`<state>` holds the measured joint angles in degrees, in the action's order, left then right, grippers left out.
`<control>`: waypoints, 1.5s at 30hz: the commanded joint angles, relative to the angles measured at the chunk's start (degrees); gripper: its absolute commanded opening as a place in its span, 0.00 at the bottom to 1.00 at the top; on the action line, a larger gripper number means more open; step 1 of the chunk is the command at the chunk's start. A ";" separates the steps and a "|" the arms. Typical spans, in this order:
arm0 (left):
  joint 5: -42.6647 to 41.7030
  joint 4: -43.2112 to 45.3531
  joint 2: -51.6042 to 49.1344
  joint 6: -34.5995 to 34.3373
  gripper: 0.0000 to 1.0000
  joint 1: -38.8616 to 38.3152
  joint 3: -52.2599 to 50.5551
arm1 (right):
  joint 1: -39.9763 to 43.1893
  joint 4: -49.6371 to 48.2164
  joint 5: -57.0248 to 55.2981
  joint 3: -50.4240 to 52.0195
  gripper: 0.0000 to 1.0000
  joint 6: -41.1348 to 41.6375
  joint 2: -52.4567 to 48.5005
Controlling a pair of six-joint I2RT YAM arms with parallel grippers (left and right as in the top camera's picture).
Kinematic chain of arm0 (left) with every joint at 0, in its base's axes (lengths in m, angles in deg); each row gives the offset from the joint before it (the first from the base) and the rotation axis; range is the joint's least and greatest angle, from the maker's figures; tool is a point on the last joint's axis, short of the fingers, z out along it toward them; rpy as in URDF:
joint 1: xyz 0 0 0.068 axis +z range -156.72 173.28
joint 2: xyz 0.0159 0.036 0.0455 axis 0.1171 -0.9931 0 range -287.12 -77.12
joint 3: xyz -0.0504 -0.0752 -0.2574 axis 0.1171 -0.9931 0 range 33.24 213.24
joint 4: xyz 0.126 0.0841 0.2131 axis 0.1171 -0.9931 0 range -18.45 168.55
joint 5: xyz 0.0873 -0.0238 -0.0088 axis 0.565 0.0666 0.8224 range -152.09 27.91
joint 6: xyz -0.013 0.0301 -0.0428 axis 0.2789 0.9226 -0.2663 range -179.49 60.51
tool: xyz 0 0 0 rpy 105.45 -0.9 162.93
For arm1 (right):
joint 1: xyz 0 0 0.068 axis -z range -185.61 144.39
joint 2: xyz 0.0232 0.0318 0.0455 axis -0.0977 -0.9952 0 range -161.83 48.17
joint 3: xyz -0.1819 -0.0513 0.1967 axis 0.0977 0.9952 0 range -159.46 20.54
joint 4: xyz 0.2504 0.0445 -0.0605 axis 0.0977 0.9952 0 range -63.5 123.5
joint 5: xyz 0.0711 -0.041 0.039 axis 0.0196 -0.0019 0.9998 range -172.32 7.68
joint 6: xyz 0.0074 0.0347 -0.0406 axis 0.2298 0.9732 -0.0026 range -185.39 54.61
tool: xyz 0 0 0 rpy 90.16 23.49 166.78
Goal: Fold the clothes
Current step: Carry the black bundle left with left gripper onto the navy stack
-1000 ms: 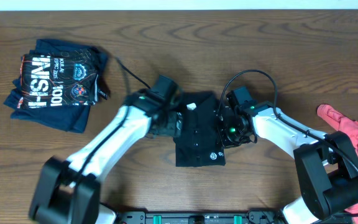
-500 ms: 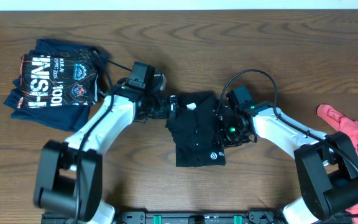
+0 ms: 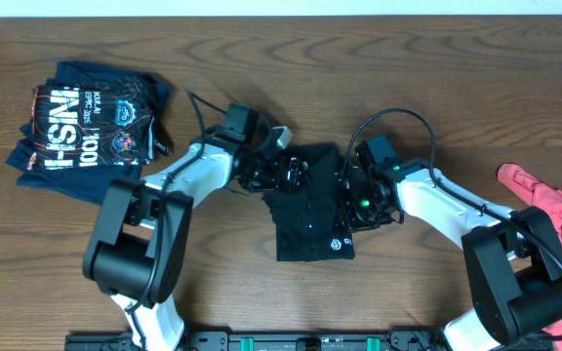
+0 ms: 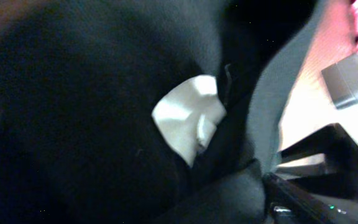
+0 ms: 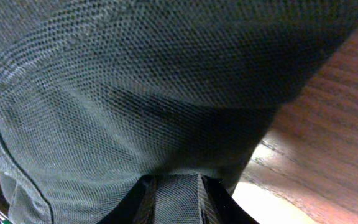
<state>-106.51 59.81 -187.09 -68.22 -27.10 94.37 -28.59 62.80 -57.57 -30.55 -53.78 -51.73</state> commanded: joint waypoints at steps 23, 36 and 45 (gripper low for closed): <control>29.16 -1.60 29.73 1.25 0.06 16.31 -0.13 | 12.13 6.43 -11.91 0.46 0.31 -1.90 4.87; 33.14 10.32 34.34 0.94 0.06 35.21 -0.13 | 13.70 7.45 -11.91 0.46 0.31 -1.92 5.79; 33.16 15.02 28.48 0.76 0.06 40.33 -0.13 | 13.70 7.50 -11.91 0.46 0.31 -1.90 5.79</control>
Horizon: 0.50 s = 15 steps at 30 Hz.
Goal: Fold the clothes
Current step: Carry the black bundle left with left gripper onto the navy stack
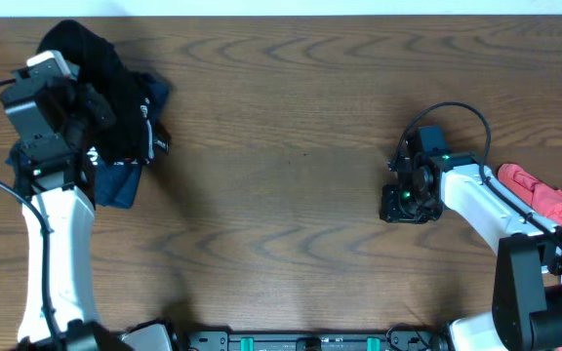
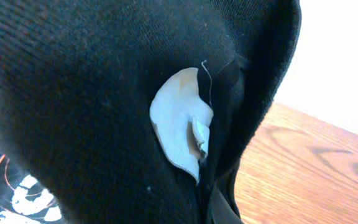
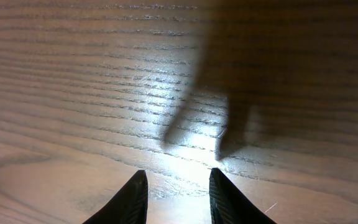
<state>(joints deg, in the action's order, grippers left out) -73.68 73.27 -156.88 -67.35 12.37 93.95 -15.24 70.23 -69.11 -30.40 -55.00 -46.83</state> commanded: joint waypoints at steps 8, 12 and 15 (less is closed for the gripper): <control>0.81 3.72 -6.58 -0.09 0.06 4.02 0.28 | 0.35 0.07 -0.37 0.31 0.32 -0.66 0.90; 0.81 5.03 -7.41 -0.07 0.22 6.95 0.28 | 0.35 0.04 -0.37 0.31 0.32 -0.63 0.90; 0.83 6.45 -7.48 -0.09 0.97 9.38 0.28 | 0.35 0.07 -0.35 0.31 0.32 -0.63 0.90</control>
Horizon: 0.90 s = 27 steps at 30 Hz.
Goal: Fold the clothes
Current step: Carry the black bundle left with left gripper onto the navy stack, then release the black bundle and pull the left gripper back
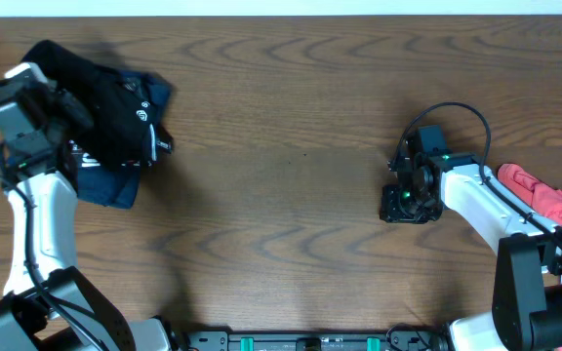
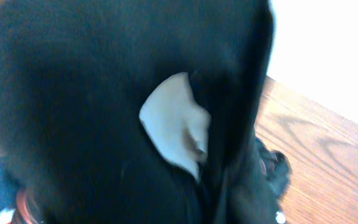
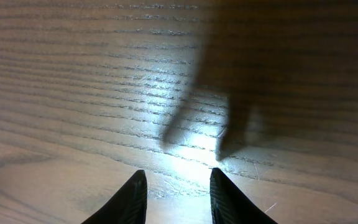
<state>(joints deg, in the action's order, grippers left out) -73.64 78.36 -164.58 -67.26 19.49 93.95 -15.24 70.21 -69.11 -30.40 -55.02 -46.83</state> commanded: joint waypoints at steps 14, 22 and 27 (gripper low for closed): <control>-6.12 4.20 0.66 -5.60 0.98 6.82 0.28 | 0.35 -0.02 -0.35 0.31 0.48 -0.61 0.90; -9.81 1.64 0.63 0.72 0.98 -7.37 0.28 | 0.35 -5.44 4.07 0.31 0.90 -0.59 0.90; -6.56 -3.67 0.17 3.43 0.98 -20.46 0.28 | 0.35 -13.57 4.35 0.31 0.99 -0.57 0.90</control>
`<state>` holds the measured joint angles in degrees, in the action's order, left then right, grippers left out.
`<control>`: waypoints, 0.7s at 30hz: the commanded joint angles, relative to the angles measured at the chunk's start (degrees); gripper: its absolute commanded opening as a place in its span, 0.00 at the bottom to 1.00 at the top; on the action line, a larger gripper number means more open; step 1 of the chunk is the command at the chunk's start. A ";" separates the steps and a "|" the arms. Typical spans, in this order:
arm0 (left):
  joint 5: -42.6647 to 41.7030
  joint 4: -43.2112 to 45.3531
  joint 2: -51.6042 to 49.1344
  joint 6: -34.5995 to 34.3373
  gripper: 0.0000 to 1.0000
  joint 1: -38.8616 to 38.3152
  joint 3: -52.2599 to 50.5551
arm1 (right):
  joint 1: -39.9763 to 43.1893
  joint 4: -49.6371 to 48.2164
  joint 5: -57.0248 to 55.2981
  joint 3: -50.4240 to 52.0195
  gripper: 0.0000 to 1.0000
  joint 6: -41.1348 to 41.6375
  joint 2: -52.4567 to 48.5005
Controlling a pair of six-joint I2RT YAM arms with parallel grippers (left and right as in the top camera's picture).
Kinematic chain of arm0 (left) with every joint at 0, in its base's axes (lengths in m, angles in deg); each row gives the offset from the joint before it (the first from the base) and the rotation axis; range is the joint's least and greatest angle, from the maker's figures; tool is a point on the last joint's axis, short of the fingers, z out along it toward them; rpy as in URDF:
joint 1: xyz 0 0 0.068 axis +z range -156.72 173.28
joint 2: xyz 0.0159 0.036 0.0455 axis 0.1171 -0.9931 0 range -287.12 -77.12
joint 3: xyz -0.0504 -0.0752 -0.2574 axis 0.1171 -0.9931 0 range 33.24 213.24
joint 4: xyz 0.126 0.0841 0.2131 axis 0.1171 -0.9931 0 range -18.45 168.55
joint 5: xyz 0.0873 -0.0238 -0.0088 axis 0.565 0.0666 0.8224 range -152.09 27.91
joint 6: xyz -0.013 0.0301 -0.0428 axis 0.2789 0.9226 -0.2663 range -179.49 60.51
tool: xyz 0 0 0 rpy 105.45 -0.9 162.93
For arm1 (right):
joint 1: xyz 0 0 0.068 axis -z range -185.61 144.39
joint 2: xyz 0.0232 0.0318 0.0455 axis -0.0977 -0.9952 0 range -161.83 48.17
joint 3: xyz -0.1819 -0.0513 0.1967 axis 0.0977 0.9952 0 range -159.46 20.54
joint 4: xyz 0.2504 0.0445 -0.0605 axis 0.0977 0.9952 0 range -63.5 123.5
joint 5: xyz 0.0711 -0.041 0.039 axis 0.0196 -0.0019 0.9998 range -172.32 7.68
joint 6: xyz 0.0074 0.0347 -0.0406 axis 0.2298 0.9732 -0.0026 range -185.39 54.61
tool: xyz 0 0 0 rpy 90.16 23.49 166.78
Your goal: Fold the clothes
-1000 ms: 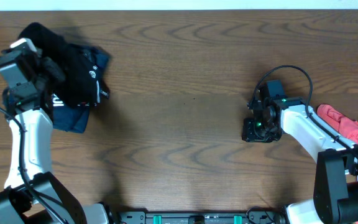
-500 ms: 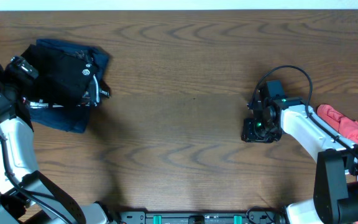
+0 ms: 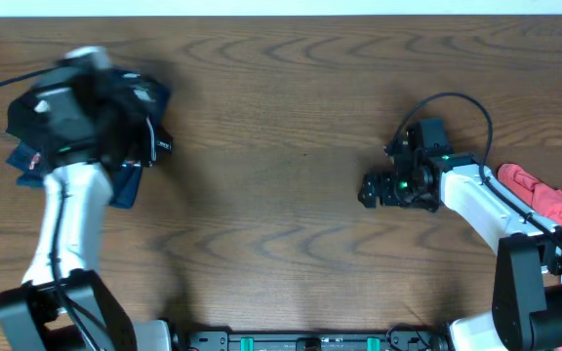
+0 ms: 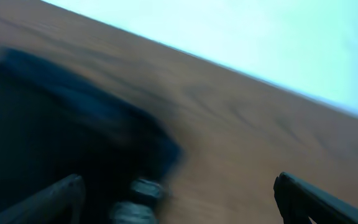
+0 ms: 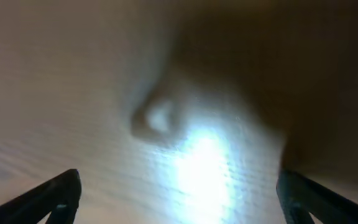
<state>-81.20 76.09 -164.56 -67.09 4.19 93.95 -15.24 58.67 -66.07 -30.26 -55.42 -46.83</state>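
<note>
A black folded garment (image 3: pixel 133 105) lies on top of a navy printed shirt (image 3: pixel 125 185) at the table's far left. My left gripper (image 3: pixel 96 117) hovers over that pile, blurred by motion. In the left wrist view the left gripper (image 4: pixel 185 200) is open wide, and the dark cloth (image 4: pixel 55 143) fills the lower left beside one finger. My right gripper (image 3: pixel 371 190) sits right of the table's middle. The right gripper (image 5: pixel 179 199) is open wide over bare wood with nothing between its fingers.
A red garment (image 3: pixel 554 200) lies crumpled at the right edge of the wooden table (image 3: pixel 281 224), close to the right arm's elbow. A white wall (image 4: pixel 241 37) runs behind the table's far edge.
My left gripper, which was shut on the black garment above the pile, is now open and the garment rests on the navy shirt. The right gripper's fingers have spread wide and it has shifted slightly left.
Both grippers were on the black folded garment in the table's middle. Then my left gripper held it up over the navy shirt at far left while the right hung empty over bare wood. Now the garment lies on that shirt and both grippers are open.
</note>
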 commanded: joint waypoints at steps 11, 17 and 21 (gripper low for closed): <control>8.09 -29.49 -2.64 0.50 0.98 -20.48 0.28 | 4.13 -9.22 -2.80 -1.84 0.99 -0.31 5.11; 8.04 -41.90 2.97 -0.04 0.98 -20.55 0.26 | 7.72 -1.77 -7.28 -2.01 0.99 -0.87 17.59; 8.17 -43.34 15.02 1.09 0.98 -21.44 -1.27 | 7.37 4.57 -14.01 -1.62 0.99 -2.03 31.17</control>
<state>-73.66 32.90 -158.83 -66.56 -16.59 93.58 -7.83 60.79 -74.03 -30.92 -55.70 -24.34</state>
